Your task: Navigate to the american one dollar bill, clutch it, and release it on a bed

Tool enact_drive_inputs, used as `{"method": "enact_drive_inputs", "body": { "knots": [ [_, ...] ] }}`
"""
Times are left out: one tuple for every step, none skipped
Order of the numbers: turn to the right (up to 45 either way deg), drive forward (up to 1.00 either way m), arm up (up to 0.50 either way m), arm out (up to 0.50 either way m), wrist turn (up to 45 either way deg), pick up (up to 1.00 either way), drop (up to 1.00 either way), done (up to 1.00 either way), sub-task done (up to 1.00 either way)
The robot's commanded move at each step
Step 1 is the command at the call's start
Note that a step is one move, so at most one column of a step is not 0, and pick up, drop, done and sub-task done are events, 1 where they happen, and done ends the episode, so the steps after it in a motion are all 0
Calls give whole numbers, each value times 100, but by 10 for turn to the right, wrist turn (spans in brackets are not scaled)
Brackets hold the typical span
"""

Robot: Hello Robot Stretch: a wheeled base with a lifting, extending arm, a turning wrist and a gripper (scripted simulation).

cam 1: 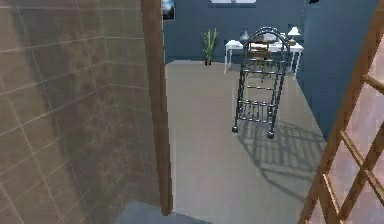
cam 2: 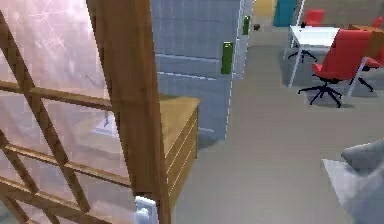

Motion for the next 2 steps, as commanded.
{"method": "enact_drive_inputs", "body": {
  "knots": [
    [0, 100, 0, 0, 0, 0, 0, 0, 0],
    [30, 0, 0, 0, 0, 0, 0, 0, 0]
  ]
}}
